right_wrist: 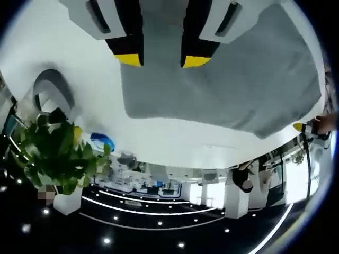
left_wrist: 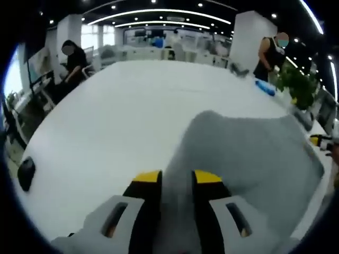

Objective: Open the folded towel by lifting each exposed corner and separating the folded layers until the towel lies flat within the target outline without major curled edges

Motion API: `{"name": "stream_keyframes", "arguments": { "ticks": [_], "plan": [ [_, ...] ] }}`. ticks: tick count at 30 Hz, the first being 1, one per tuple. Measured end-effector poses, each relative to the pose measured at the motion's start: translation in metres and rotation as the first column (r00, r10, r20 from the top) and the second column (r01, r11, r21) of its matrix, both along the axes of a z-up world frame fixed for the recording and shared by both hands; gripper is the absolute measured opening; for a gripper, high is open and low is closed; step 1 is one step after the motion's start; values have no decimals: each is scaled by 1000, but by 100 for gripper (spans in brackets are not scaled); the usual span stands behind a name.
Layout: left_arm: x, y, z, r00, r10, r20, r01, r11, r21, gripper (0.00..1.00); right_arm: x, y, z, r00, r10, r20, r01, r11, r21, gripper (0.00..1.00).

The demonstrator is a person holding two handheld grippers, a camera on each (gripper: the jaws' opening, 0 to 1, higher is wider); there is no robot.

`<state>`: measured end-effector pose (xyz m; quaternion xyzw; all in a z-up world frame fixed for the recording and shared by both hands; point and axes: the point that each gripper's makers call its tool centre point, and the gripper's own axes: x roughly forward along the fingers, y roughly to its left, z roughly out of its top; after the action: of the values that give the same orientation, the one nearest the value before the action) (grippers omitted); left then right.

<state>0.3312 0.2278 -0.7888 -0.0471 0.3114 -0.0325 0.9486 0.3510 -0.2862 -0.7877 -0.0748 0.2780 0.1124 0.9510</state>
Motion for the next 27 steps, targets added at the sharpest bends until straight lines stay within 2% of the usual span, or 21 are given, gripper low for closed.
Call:
{"name": "stream_keyframes", "arguments": {
  "ticks": [2,4,6,8,10,13,15,16,19,20,21,23,24,25,26,27],
  "plan": [
    [-8,-13,6,1000,0,15,0,1000,-28,24,-7,-18,-1,999,-48,-13,48,999,22,27],
    [-14,-20,8,1000,1,22,0,999,-33,24,-13,-27,-4,997,-71,-26,73,996,49,29],
    [-23,-33,10,1000,-1,29,2,999,-38,24,-28,-40,-15,991,-108,-74,115,988,100,29],
    [-35,-50,11,1000,12,25,-10,997,-83,24,-34,-43,-19,991,-103,-79,110,990,88,28],
    [-41,-58,10,1000,12,17,-11,995,-96,24,-37,-45,-23,991,-105,-85,113,990,90,26],
    [-56,-77,6,1000,11,-9,-12,991,-134,27,-42,-38,-36,986,-99,-136,120,982,149,26],
    [-62,-86,2,1000,10,-9,-11,991,-132,28,-45,-31,-41,984,-92,-150,113,983,143,19],
    [-69,-96,-6,1000,6,-2,-6,993,-117,27,-48,-27,-52,982,-75,-172,96,989,113,16],
    [-76,-107,-19,1000,22,-21,-26,984,-178,26,-43,-25,-48,980,-94,-178,122,981,149,6],
    [-77,-109,-22,1000,10,-29,-15,982,-188,26,-43,-25,-47,980,-94,-177,119,983,138,5],
    [-77,-110,-22,998,-17,-63,6,983,-182,25,-42,-25,-45,980,-88,-180,112,986,124,4],
    [-69,-99,-19,1000,13,2,-13,992,-129,24,-40,-21,-41,982,-64,-176,83,992,100,3],
    [-71,-101,-26,1000,-5,-22,3,992,-124,25,-39,-18,-36,984,-58,-170,76,992,97,2],
    [-76,-102,-33,997,-26,-79,17,992,-122,24,-38,-15,-30,986,-53,-158,68,993,95,2],
    [-81,-103,-38,993,-38,-112,25,993,-118,24,-35,-9,-20,990,-42,-132,54,994,93,2],
    [-83,-103,-41,992,-48,-115,36,994,-100,23,-34,-7,-17,992,-36,-122,48,994,94,2]
  ]
}}
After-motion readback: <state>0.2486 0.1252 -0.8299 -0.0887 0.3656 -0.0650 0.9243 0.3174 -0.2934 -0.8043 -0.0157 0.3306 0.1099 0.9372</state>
